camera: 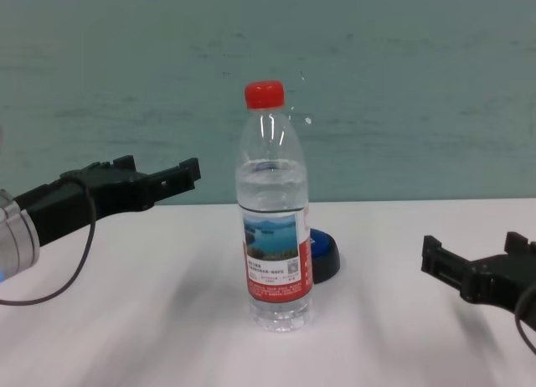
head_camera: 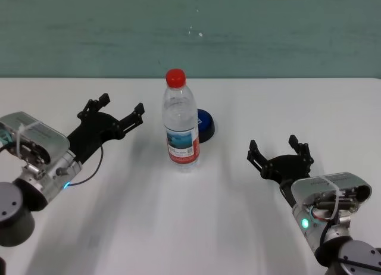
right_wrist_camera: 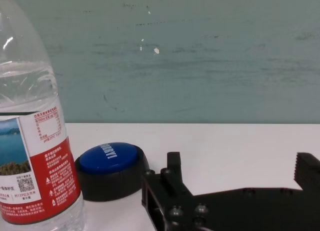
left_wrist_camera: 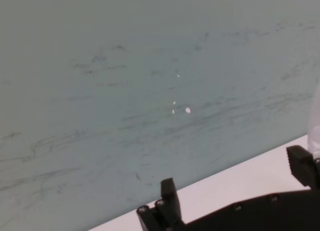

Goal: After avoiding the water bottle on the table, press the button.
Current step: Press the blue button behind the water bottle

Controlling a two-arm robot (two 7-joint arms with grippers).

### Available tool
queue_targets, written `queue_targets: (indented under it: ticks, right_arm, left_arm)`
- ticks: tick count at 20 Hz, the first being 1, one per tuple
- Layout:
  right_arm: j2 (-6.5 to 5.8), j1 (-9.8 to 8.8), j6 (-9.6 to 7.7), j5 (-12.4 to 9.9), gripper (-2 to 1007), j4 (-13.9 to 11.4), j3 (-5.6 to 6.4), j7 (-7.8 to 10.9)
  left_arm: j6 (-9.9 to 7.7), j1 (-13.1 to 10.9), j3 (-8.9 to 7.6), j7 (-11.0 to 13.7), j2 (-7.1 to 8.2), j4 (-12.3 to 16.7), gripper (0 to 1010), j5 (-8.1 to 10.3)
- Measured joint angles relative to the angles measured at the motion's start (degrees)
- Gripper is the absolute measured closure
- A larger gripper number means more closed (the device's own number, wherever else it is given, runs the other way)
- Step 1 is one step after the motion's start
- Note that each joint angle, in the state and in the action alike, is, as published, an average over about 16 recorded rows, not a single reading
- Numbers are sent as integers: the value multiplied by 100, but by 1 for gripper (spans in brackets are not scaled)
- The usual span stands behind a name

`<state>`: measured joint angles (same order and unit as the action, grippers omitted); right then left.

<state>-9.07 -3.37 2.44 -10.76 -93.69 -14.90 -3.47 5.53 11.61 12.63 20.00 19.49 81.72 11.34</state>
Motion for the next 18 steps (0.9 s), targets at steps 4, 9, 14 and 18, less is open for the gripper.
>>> queue_targets:
  ticks: [4,9,14,18]
  right_arm:
    - [0,0,0,0,1,0,0,0]
    - [0,0,0,0,1,0,0,0]
    - [0,0,0,0,1,0,0,0]
    - [0,0,0,0,1,0,0,0]
  left_arm:
    - [15,34,23,21,-1,-35,0,-5]
    - [33,79,51,38,-4,-79,0,-16]
    - [44,133,77,47,-7,-129,0,-37]
    - [50,180,99,56,-9,-174,0,-58]
